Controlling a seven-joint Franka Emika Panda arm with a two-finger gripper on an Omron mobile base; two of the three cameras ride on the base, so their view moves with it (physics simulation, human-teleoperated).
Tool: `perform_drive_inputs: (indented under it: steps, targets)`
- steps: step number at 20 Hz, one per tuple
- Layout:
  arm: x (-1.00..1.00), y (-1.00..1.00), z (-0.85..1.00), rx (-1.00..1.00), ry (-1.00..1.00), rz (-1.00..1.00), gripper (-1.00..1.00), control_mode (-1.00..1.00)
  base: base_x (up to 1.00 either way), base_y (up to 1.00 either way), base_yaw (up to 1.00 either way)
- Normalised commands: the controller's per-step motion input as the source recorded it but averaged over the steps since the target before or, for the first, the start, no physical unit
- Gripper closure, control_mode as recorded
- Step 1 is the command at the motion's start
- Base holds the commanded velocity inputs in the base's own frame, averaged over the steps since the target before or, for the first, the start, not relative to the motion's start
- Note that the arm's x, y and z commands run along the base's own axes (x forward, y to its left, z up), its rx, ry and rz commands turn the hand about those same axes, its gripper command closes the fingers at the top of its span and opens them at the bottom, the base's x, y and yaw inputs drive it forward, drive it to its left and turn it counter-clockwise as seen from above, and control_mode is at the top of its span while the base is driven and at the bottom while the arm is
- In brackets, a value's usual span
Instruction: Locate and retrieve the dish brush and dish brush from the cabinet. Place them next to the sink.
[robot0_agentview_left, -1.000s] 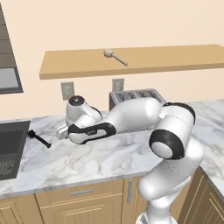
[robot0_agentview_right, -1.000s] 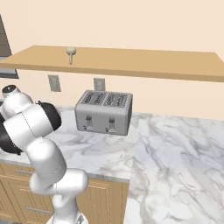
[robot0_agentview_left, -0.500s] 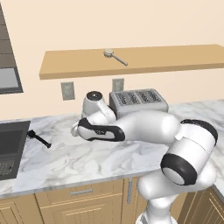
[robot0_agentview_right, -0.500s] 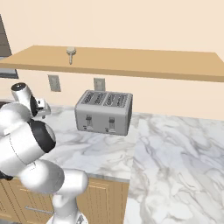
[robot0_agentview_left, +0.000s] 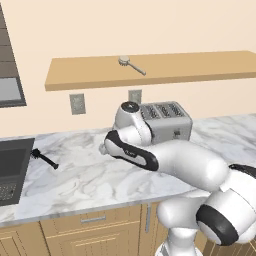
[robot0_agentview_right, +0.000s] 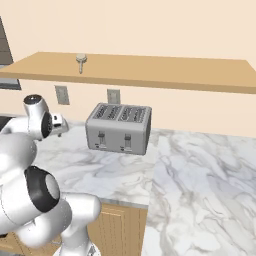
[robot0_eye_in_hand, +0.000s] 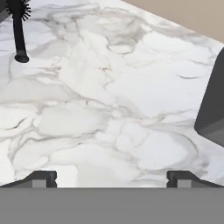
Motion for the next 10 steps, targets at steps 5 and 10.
perform_drive_inputs:
  steps: [5,10]
  targets:
    - [-0.33,-0.50,0.15,0.00,-0.02,-0.01,-1.00,-1.00,0.00,0.00,0.00]
    - [-0.34,-0.44,0.06,0.01,-0.01,-0.13,-1.00,-1.00,0.00,0.00,0.00]
